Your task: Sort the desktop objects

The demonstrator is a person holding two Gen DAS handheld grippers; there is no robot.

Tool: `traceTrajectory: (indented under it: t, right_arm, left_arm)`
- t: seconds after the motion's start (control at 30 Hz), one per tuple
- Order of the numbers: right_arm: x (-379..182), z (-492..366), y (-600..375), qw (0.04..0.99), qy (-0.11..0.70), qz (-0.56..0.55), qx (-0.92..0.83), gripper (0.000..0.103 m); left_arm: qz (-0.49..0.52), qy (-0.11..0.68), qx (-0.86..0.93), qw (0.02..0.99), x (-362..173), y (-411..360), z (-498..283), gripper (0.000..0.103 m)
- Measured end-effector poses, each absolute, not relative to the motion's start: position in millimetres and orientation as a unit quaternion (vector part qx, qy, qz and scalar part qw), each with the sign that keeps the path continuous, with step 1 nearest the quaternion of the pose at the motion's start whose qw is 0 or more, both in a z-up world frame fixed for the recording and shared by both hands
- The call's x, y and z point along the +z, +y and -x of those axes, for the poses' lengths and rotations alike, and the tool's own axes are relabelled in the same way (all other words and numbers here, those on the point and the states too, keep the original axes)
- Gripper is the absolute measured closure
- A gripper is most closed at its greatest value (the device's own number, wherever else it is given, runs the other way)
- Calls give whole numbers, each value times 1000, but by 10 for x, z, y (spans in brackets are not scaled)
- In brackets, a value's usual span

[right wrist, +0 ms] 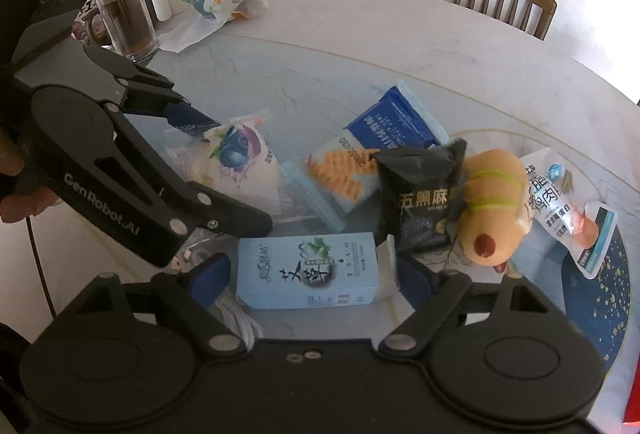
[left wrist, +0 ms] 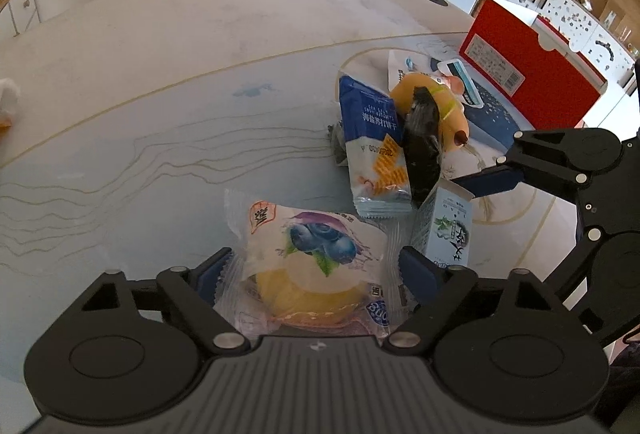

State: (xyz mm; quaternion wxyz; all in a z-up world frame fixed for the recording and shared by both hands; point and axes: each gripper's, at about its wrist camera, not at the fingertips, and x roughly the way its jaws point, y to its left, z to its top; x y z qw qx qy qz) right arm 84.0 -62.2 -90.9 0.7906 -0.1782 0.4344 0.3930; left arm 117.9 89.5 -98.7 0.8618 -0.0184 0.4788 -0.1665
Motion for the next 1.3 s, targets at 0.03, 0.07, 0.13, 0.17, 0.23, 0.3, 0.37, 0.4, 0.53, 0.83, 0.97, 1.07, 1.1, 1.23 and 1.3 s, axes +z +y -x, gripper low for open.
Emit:
traceTrajectory:
  t: [0.03, 0.07, 0.13, 0.17, 0.23, 0.3, 0.37, 0.4, 0.53, 0.83, 0.97, 1.07, 1.1, 1.23, 1.3]
  right_arm:
    - [-909, -843, -626, 790, 436, 177, 393, 29]
    - [-910, -850, -630, 787, 439, 175, 396, 31]
    - [-904, -861, -630, 786, 443, 169, 396, 32]
    - [-900, -859, -637, 787, 444, 168, 395, 32]
    - [-890, -854, -659, 789, 444, 165, 392, 33]
    - [-872, -846, -688, 792, 443, 163, 387, 34]
    - [-859, -844, -725, 795, 443, 163, 381, 34]
    - [-852, -846, -740, 796, 443, 162, 380, 34]
    - [-817, -819, -815, 800, 444, 155, 373, 34]
    - [-730, -759, -977, 811, 440, 136, 361, 34]
    - [-682, -728, -1033, 815, 436, 131, 357, 34]
    - [-635, -699, -1080, 819, 433, 126, 354, 34]
    - [-613, -688, -1109, 820, 432, 124, 354, 34]
    - [-522, -645, -1210, 825, 426, 118, 353, 34]
    - [-472, -633, -1274, 827, 425, 112, 351, 34]
  left_arm:
    - [19, 478, -165, 862, -980, 900, -1180, 19]
    - [20, 477, -164, 863, -973, 906, -1179, 22]
    - [21, 477, -160, 864, -959, 915, -1168, 26]
    - [21, 477, -159, 864, -955, 915, -1165, 28]
    - [24, 474, -156, 866, -939, 922, -1148, 33]
    - [30, 473, -154, 867, -925, 928, -1136, 37]
    - [31, 473, -149, 868, -915, 929, -1123, 39]
    - [33, 472, -146, 869, -910, 930, -1117, 39]
    - [39, 472, -138, 870, -887, 927, -1071, 42]
    - [55, 468, -137, 871, -798, 871, -879, 43]
    - [54, 462, -141, 874, -711, 803, -806, 43]
    - [53, 460, -142, 875, -646, 746, -767, 43]
    - [51, 459, -144, 875, -622, 719, -755, 43]
    - [46, 454, -152, 877, -521, 597, -712, 43]
    - [43, 452, -156, 877, -467, 530, -696, 43]
